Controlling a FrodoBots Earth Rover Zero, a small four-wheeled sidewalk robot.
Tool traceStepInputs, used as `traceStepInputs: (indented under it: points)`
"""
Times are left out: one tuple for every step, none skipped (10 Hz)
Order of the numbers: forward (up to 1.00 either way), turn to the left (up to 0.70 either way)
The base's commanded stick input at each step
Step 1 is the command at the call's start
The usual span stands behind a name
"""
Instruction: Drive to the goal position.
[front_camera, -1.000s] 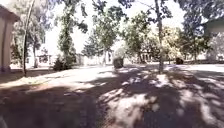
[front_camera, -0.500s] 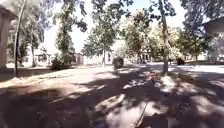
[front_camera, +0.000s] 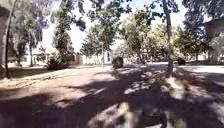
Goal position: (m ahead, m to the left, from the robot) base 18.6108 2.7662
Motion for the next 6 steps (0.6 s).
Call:
traceStepInputs:
  points:
    - [0.7, 0.35]
    - [0.7, 0.35]
    - [0.7, 0.03]
    - [0.7, 0.0]
    - [0.7, 0.0]
    - [0.7, 0.0]
